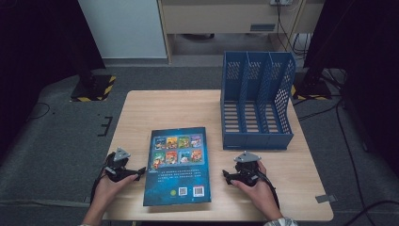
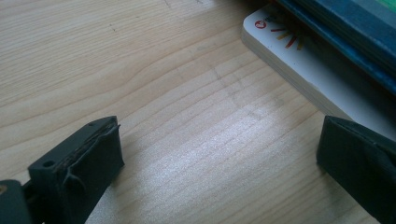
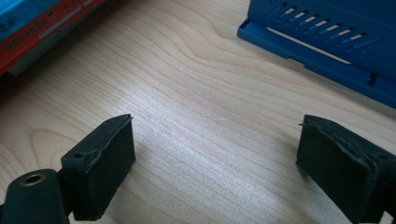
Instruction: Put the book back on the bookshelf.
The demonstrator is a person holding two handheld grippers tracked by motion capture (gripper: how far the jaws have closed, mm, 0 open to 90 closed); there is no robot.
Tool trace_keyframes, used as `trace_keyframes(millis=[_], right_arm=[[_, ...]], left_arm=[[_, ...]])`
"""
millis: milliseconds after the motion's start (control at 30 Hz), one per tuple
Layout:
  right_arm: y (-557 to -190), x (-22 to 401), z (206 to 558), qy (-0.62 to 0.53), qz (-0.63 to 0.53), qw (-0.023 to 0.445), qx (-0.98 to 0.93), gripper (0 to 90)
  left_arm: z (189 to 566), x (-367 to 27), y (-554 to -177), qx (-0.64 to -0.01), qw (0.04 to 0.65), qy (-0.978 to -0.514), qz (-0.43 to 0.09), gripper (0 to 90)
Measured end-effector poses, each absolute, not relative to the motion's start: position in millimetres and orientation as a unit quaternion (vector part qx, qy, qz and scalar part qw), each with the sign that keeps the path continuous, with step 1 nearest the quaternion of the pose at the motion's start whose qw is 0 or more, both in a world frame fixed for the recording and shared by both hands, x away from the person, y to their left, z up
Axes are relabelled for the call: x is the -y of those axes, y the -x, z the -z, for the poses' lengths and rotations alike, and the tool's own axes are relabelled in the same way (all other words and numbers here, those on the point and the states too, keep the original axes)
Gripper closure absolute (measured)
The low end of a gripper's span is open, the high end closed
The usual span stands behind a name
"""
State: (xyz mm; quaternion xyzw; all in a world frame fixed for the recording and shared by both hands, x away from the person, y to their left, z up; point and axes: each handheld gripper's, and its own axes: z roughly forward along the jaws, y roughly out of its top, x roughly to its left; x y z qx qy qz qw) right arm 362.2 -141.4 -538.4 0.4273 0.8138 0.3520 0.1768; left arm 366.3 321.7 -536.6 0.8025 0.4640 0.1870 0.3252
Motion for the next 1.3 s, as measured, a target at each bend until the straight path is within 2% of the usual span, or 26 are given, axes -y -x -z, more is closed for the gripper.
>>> trace_keyframes(millis=[200,567,733,800,867,967,1100,1300], right_arm=[[-361.7,140.8,538.5,-0.428,-0.352,0.177,-0.814,10.7],[-355.7,141.6,538.3,-0.43,-0.351,0.177,-0.813,10.6],[-357.0,139.6,538.9,-0.42,-0.346,0.168,-0.822,4.1],[-357.4,138.9,538.9,-0.419,-0.346,0.168,-0.822,4.4],[-357.5,138.8,538.1,-0.418,-0.346,0.17,-0.823,7.7],[-354.2,138.4,535.5,-0.415,-0.351,0.168,-0.823,17.6],[-347.7,134.9,531.1,-0.405,-0.358,0.164,-0.825,21.8],[-335.2,130.6,519.6,-0.385,-0.379,0.158,-0.826,27.7]], left_arm=[[533.9,-316.0,-371.7,-0.472,0.31,-0.805,-0.182,0.0],[536.9,-315.6,-375.7,-0.468,0.325,-0.8,-0.19,0.0],[536.8,-315.1,-378.8,-0.462,0.326,-0.803,-0.187,0.0],[536.7,-315.2,-380.1,-0.458,0.326,-0.806,-0.185,0.0],[536.8,-314.8,-380.1,-0.458,0.327,-0.806,-0.185,0.0],[536.7,-314.1,-378.1,-0.455,0.328,-0.807,-0.184,0.0],[535.2,-314.3,-376.7,-0.452,0.332,-0.809,-0.177,0.9],[530.8,-317.6,-376.8,-0.456,0.344,-0.804,-0.167,10.0]])
